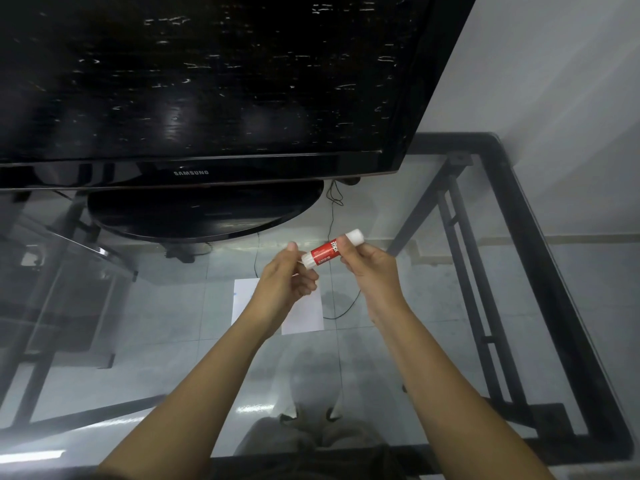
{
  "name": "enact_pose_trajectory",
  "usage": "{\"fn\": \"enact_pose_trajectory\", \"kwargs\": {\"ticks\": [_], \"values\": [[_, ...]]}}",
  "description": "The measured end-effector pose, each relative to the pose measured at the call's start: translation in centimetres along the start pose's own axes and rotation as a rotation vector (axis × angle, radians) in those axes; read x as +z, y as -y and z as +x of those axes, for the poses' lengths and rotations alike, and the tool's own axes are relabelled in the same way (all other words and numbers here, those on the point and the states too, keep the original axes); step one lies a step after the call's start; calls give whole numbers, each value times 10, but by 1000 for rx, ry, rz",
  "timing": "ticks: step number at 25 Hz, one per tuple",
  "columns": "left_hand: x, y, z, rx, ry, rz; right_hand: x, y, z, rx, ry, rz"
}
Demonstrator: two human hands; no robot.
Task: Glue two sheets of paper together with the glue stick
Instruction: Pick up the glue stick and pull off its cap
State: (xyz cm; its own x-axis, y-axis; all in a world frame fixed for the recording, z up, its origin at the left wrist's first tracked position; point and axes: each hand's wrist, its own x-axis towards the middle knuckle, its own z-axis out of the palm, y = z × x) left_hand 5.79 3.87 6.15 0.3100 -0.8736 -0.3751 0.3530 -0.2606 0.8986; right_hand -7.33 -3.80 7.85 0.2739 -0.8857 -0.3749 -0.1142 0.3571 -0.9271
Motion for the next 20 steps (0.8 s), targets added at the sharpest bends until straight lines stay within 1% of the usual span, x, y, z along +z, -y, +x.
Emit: {"fn": "enact_pose_trajectory", "kwargs": {"ticks": [1, 3, 7, 8, 11, 14, 18, 20], "values": [[-1, -1, 1, -1, -10, -6, 0, 0, -1, -3, 0, 0], [-2, -1, 0, 60, -16, 17, 0, 2, -1, -2, -4, 1], [-5, 1, -3, 185, -11, 159, -1, 5, -2, -1, 0, 2], [-4, 1, -4, 174, 0, 146, -1, 6, -2, -5, 0, 4], [1, -2, -3, 9, -5, 11, 0, 9, -2, -15, 5, 0], [0, -3, -1, 72, -25, 15, 0, 9, -2, -17, -6, -14], [-6, -3, -2, 176, 8, 51, 1, 9, -2, -25, 2, -19], [-5, -3, -2, 155, 7, 58, 2, 10, -1, -25, -1, -25]]}}
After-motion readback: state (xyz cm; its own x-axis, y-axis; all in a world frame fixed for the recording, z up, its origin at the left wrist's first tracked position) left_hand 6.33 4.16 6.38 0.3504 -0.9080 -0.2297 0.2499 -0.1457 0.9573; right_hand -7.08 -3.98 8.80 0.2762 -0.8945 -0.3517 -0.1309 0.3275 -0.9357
